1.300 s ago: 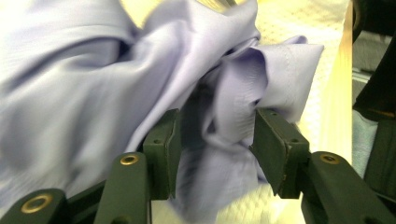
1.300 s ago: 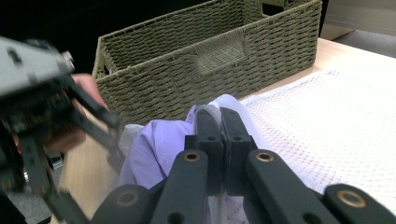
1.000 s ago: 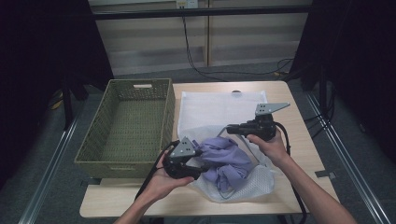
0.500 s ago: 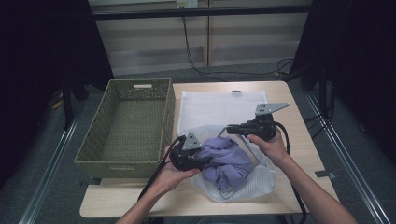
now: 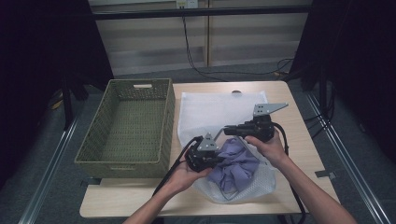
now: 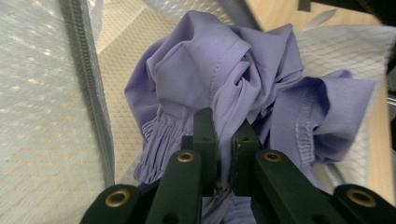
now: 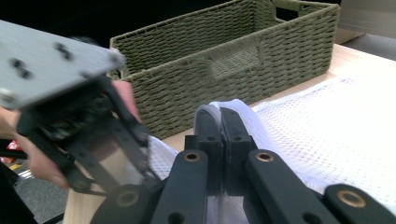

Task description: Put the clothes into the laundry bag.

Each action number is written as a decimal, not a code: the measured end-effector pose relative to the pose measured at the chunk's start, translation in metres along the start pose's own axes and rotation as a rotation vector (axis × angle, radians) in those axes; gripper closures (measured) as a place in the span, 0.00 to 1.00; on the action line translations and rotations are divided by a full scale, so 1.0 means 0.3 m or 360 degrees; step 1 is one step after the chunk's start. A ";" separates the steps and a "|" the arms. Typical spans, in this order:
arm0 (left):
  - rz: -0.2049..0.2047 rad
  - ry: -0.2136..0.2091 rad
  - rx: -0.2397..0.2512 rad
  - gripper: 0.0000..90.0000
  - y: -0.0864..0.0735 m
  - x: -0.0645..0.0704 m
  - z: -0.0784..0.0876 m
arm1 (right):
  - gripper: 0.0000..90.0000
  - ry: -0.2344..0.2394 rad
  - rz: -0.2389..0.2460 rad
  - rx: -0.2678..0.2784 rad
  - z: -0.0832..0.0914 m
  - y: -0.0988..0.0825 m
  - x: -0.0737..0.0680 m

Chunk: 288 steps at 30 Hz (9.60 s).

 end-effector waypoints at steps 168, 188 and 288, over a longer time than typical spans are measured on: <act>-0.0111 -0.0381 -0.0168 0.99 -0.174 0.300 -0.042 | 0.86 -0.0485 0.0080 -0.0542 -0.063 -0.389 0.097; -0.0108 -0.0399 -0.0156 0.99 -0.177 0.294 -0.044 | 0.82 -0.0578 0.0031 -0.0498 -0.094 -0.319 0.190; -0.0092 -0.0379 -0.0150 0.96 -0.113 0.258 -0.133 | 0.92 -0.0352 0.0020 -0.0583 -0.092 -0.388 0.081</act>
Point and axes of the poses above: each handheld gripper's, and its own axes: z roughly backward along the jaws, y roughly out of its top, x roughly to its right, the point moved 7 cm from there along -z, roughly forward along the jaws, and after that the axes turned 14 degrees about -z, right-handed, at the moved point
